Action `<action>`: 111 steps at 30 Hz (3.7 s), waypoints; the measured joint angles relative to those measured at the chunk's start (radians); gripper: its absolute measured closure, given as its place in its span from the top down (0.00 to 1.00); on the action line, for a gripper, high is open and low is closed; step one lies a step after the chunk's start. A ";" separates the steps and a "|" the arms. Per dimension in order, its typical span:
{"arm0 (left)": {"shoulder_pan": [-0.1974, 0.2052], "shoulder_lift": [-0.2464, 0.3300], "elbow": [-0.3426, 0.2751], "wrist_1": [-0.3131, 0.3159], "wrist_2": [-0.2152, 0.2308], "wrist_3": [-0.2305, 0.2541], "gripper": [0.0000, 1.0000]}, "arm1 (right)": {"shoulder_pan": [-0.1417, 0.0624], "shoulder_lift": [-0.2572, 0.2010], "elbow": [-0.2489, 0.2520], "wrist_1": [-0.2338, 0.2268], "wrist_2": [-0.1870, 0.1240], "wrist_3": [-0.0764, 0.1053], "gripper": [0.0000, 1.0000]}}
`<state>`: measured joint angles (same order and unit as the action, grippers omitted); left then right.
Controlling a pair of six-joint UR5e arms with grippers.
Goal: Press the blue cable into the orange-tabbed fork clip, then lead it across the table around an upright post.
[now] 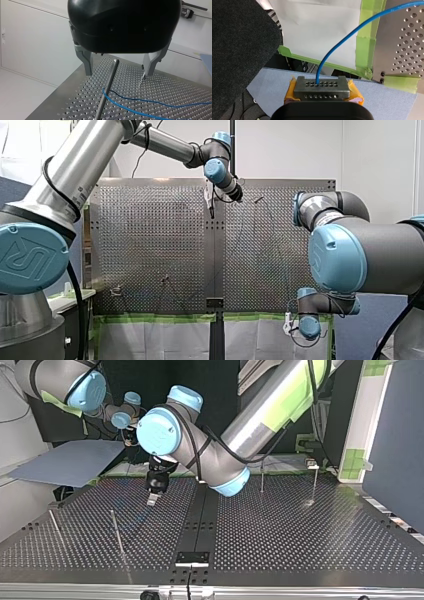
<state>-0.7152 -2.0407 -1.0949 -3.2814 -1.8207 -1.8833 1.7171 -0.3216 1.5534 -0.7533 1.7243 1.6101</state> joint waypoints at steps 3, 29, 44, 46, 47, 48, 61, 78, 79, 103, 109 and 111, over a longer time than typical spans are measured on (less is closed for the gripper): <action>0.000 0.000 0.000 -0.001 -0.002 0.001 1.00 | 0.000 0.000 0.000 0.000 0.000 0.000 0.00; -0.008 0.000 0.000 -0.097 -0.082 0.024 1.00 | 0.002 0.000 0.000 0.001 0.000 -0.001 0.00; -0.010 0.045 -0.080 -0.159 -0.218 0.060 1.00 | 0.003 0.000 0.000 -0.001 0.000 0.001 0.00; -0.001 0.062 -0.098 -0.143 -0.237 0.051 1.00 | 0.004 0.000 -0.001 -0.001 0.000 0.001 0.00; 0.003 0.070 -0.106 -0.135 -0.244 0.047 1.00 | 0.005 0.000 -0.001 -0.001 0.000 0.001 0.00; 0.006 0.078 -0.114 -0.127 -0.250 0.044 1.00 | 0.006 0.000 -0.001 -0.001 0.000 0.001 0.00; 0.054 0.195 -0.232 -0.010 -0.270 -0.008 1.00 | 0.009 0.000 0.000 -0.001 0.000 0.003 0.00; 0.112 0.344 -0.380 0.138 -0.270 -0.108 1.00 | 0.014 0.000 -0.001 0.000 0.000 0.000 0.00; 0.115 0.354 -0.391 0.149 -0.270 -0.119 1.00 | 0.015 0.000 -0.001 0.000 0.000 0.000 0.00; 0.145 0.346 -0.610 0.368 -0.339 -0.208 1.00 | 0.025 0.000 -0.002 0.000 0.000 -0.002 0.00; 0.146 0.296 -0.661 0.419 -0.345 -0.242 1.00 | 0.027 0.000 -0.003 0.001 0.000 -0.002 0.00; 0.147 0.278 -0.678 0.436 -0.354 -0.242 1.00 | 0.028 0.000 -0.004 0.001 0.000 -0.002 0.00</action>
<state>-0.5683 -1.7623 -1.7730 -2.8452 -2.1747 -2.1257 1.7446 -0.3216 1.5494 -0.7523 1.7242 1.6078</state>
